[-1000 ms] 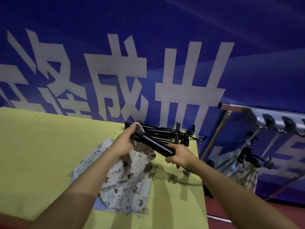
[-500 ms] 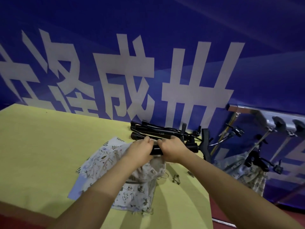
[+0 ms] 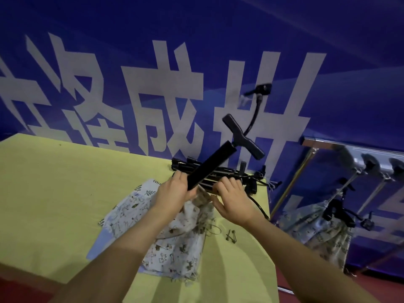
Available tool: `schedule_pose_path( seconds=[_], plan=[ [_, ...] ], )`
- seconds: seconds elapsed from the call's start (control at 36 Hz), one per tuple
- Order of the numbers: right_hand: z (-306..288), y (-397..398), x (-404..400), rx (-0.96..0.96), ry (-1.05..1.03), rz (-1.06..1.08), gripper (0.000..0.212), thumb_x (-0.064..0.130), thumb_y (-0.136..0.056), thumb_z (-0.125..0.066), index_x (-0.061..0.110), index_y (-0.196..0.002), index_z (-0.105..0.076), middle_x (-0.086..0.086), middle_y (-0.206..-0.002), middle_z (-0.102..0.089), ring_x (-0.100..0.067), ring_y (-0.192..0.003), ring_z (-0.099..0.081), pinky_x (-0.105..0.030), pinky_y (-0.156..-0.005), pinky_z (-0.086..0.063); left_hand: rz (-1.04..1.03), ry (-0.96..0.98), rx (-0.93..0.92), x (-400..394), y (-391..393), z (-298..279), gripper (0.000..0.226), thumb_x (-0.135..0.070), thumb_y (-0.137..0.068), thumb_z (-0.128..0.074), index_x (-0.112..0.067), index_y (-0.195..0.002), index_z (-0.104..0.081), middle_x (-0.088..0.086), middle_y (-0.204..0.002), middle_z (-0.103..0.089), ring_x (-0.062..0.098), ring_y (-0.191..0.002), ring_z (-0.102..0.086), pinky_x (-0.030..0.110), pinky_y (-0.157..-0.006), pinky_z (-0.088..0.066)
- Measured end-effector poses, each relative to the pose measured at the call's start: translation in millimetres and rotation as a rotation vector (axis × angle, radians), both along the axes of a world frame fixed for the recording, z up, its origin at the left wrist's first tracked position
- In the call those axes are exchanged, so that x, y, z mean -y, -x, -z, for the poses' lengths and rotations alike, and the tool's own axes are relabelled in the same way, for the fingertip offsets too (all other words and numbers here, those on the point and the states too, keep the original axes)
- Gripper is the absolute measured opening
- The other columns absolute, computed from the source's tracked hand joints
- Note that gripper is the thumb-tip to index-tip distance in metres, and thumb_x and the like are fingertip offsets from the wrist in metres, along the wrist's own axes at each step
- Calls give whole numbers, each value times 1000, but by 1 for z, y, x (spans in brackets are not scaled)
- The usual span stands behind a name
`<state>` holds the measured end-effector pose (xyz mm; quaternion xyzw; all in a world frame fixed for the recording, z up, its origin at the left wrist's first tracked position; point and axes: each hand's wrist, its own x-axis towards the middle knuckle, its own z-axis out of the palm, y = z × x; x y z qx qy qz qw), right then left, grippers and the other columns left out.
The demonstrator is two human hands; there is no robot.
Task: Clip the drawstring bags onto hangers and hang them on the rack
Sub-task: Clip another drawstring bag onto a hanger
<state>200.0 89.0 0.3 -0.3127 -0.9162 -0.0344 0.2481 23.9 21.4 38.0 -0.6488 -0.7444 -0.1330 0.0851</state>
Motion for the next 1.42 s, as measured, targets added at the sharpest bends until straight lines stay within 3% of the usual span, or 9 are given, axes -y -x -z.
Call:
schedule_pose_path(
  seconds=[0.22,0.36,0.5,0.67,0.81,0.94,1.08,1.25,1.42],
  plan=[
    [13,17,-5,102,641,236,73,55,-87,-56,28,-147,-24,-7,-150,-22,-30,-138,-20,-44,-111,-19,-18,-119,218,10,6,-6,46,-42,-81,-62,3,-90,-58,15,-82,-55,32,-60,-58,31,-47,-35],
    [9,32,-6,54,705,122,29,37,-97,-47,20,-117,-59,-4,-123,-53,-27,-118,-47,-41,-100,-31,-75,-195,265,11,11,-8,43,-40,-84,-63,1,-95,-58,14,-88,-55,33,-70,-59,32,-53,-35],
    [-21,44,5,-362,831,-13,21,26,-100,-43,11,-88,-51,1,-79,-57,-14,-72,-56,-30,-64,-44,-119,-214,253,12,25,-7,41,-42,-87,-59,-3,-100,-56,11,-92,-53,30,-74,-57,33,-56,-37],
    [-68,68,8,-578,808,-74,22,23,-102,-37,13,-118,-49,7,-102,-56,-4,-93,-54,-13,-77,-43,-129,-186,240,12,29,-1,40,-37,-90,-58,0,-106,-55,14,-98,-52,32,-74,-56,32,-56,-33],
    [-76,78,5,-774,1068,-85,18,23,-96,-52,20,-114,-51,-1,-111,-61,-16,-104,-60,-30,-89,-48,-112,-157,253,15,31,1,37,-31,-88,-62,2,-106,-57,16,-95,-53,32,-68,-56,31,-52,-31],
    [-80,87,4,-906,1085,12,48,39,-82,-70,16,-118,-48,5,-107,-60,-10,-98,-60,-22,-79,-48,-57,-119,173,18,32,8,38,-28,-79,-73,2,-98,-61,13,-81,-54,26,-53,-55,25,-40,-29],
    [-85,87,6,-900,1101,-96,32,27,-87,-67,21,-115,-53,20,-102,-59,6,-93,-58,-14,-73,-47,-56,-119,168,20,36,10,44,-35,-82,-66,1,-106,-60,13,-86,-55,28,-61,-59,28,-44,-32],
    [-73,84,11,-832,1056,-91,36,28,-84,-69,21,-116,-53,16,-105,-60,1,-99,-59,-14,-79,-47,5,-159,424,20,41,4,54,-41,-91,-53,-9,-133,-44,7,-113,-46,21,-100,-50,31,-83,-45],
    [-50,81,20,-659,994,-58,51,32,-81,-73,19,-125,-52,15,-109,-59,5,-97,-56,-3,-74,-42,-107,-308,734,24,38,-11,49,-38,-98,-34,-7,-136,-40,8,-128,-42,24,-117,-46,28,-96,-37]
  ],
)
